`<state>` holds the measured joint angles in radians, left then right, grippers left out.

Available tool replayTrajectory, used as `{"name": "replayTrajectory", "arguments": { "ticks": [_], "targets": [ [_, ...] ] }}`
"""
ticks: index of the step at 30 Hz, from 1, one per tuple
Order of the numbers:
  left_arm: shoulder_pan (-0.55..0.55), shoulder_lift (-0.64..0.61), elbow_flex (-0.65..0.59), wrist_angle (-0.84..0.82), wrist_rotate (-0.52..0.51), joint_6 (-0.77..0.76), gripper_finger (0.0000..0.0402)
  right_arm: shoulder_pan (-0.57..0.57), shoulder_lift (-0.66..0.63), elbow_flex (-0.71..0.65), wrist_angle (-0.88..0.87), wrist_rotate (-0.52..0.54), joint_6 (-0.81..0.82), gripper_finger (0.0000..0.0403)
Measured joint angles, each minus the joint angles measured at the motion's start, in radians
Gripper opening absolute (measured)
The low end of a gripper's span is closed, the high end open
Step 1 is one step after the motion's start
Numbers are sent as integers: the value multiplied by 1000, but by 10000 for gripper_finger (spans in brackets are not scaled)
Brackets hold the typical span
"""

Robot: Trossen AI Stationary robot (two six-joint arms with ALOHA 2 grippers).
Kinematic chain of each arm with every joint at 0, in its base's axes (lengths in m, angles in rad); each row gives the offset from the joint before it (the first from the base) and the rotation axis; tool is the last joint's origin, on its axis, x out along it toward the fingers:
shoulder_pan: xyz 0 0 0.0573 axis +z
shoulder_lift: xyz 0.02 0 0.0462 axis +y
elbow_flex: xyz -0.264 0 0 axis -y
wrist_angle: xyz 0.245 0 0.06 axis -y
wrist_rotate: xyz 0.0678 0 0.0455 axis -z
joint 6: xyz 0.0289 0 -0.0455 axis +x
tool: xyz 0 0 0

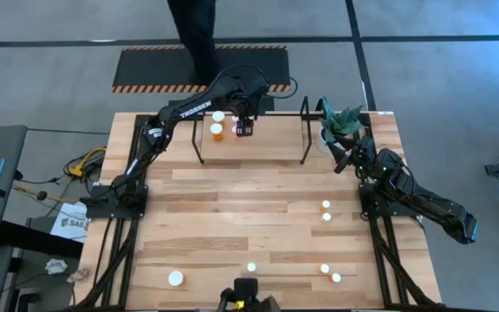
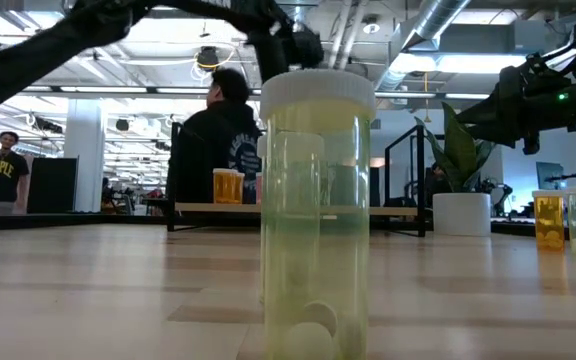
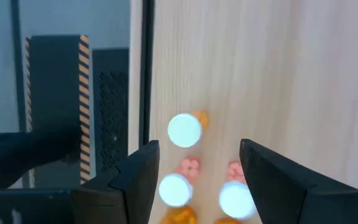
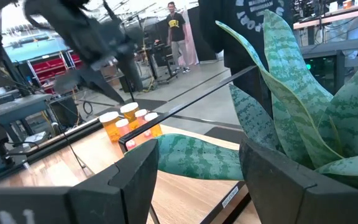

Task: Pick and place medicine bottles onto shelf by color
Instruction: Put the big orange pill bottle on the shelf aligned with the other big orange pill bottles

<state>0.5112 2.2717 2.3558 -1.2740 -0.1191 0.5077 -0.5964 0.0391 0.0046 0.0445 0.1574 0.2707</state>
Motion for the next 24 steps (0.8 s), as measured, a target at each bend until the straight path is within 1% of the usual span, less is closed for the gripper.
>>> {"name": "replayTrajectory", "arguments": {
  "ticks": [3, 7, 10, 16, 18, 21, 24],
  "targets": [
    [-28, -61, 0, -3, 25, -76, 211, 0, 0, 0, 0, 0, 0, 249],
    [-80, -139, 0, -22, 103, -243, 211, 0, 0, 0, 0, 0, 0, 249],
    [-137, -188, 0, -70, 117, -371, 211, 0, 0, 0, 0, 0, 0, 249],
    [-295, -248, 0, -297, 27, -608, 210, 0, 0, 0, 0, 0, 0, 249],
    [-357, -264, -13, -293, -16, -681, 210, 0, 0, 0, 0, 0, 0, 249],
    [-442, -318, -83, -302, -88, -757, 210, 0, 0, 0, 0, 0, 0, 249],
    [-522, -395, -187, -298, -90, -866, 210, 0, 0, 0, 0, 0, 0, 249]
  ]
}}
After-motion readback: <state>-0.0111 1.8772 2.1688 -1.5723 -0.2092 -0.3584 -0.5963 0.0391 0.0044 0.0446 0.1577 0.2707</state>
